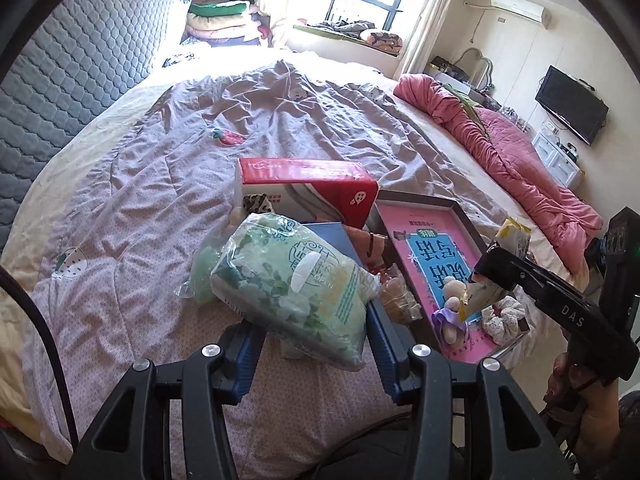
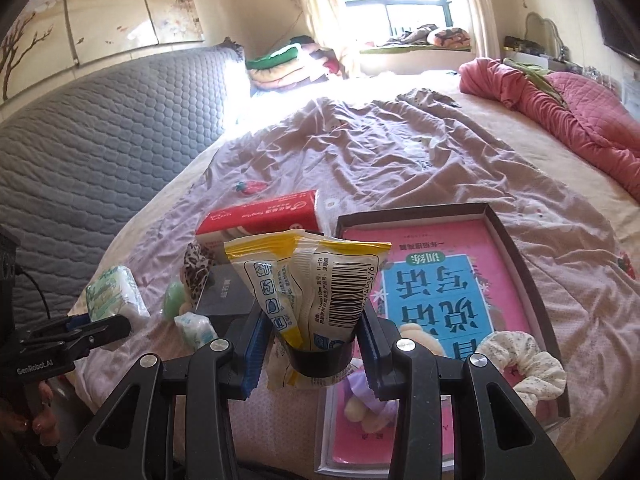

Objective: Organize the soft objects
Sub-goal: 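Carry the tissue pack and snack bag toward the pink book tray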

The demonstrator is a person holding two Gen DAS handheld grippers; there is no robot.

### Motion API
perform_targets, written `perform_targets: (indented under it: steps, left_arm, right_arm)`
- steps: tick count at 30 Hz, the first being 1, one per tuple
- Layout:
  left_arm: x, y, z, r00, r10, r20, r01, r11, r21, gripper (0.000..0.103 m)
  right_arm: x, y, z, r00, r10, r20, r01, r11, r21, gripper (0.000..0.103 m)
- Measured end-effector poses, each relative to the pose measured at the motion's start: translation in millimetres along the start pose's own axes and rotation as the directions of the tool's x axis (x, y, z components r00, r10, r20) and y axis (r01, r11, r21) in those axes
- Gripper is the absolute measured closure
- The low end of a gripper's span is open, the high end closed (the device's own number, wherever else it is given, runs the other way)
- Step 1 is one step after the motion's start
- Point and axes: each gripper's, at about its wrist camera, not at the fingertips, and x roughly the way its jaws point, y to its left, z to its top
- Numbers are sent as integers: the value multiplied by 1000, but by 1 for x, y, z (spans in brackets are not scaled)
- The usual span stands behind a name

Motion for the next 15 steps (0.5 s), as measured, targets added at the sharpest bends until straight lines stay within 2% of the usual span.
perform_targets:
  steps: [15]
  left_arm:
    - [4,-58,17,999,-31,10,30,996,89,53]
  right_arm:
    - [-45,-70,5,991,-102,82,93,989,111,61]
